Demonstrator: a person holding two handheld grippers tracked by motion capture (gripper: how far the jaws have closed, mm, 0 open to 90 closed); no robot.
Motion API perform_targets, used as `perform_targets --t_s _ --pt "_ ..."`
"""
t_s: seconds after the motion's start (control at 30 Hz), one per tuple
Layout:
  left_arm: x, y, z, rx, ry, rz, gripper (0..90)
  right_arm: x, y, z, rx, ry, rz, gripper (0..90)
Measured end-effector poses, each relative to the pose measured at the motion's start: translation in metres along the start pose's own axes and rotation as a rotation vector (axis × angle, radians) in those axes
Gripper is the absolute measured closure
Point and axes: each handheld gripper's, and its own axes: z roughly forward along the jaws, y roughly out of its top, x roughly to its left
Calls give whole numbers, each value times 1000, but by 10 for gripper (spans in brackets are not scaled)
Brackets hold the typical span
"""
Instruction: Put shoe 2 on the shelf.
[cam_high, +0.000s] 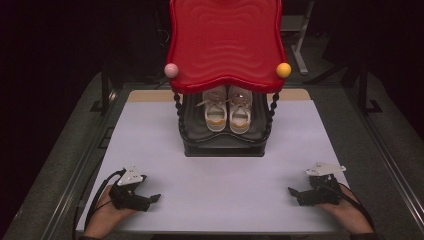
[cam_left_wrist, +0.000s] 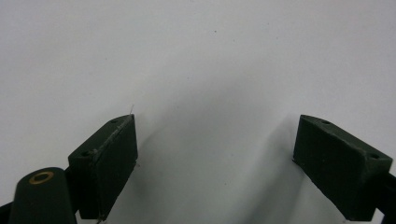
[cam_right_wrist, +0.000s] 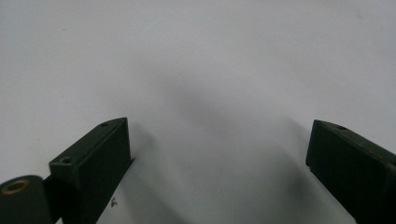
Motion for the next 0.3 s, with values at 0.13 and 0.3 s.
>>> perform_targets --t_s 0.13,0.3 --pt "1 -3 0 -25 -6 3 130 -4 -5 1 -20 23 39 50" --pt "1 -4 0 -29 -3 4 130 -4 -5 1 -23 23 39 50"
